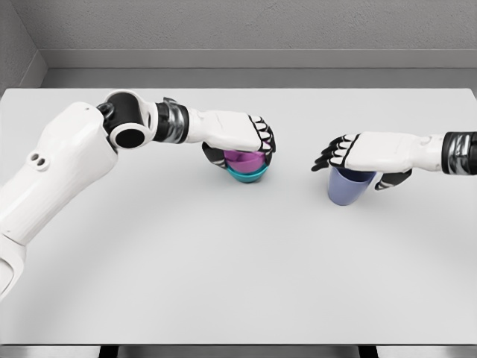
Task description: Stacking bowl and cup with both arms
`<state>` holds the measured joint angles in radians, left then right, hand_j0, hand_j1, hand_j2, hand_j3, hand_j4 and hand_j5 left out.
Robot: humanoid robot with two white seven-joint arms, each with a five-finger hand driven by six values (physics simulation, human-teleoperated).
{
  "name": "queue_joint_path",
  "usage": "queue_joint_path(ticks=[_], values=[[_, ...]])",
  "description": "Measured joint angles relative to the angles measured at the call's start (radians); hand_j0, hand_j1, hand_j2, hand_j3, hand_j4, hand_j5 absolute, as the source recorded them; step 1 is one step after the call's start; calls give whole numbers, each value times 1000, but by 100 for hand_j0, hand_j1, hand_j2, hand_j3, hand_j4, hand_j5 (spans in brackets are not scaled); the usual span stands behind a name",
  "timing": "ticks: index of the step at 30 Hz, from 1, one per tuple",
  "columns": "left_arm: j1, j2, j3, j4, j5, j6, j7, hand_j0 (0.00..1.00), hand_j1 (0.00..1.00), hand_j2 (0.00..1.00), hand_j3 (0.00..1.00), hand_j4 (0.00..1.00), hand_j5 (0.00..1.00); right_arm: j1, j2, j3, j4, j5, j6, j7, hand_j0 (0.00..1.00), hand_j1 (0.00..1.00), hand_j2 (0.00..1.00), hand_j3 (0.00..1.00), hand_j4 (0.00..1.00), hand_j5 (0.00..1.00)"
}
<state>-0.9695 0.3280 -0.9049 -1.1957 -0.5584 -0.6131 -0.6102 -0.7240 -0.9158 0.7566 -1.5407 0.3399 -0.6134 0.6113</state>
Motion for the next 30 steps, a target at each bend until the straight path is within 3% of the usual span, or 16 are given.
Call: queue_joint_path(ticks=[8, 22, 30], values=[[0, -1, -1, 3, 2, 0, -1, 97, 97, 97, 97, 97, 97, -2, 5, 3, 4, 1, 0, 0, 100, 100, 100, 100, 100, 100], [-20, 1, 1, 13, 19, 0, -1, 100, 100, 100, 100, 100, 100, -2, 11, 3, 12, 11, 0, 0, 100, 100, 100, 100, 100, 100], [-87, 113, 8, 4, 166, 0, -1, 100, 100, 100, 100, 100, 100, 0, 12, 5, 24, 14, 0, 0, 100, 100, 100, 100, 100, 100]])
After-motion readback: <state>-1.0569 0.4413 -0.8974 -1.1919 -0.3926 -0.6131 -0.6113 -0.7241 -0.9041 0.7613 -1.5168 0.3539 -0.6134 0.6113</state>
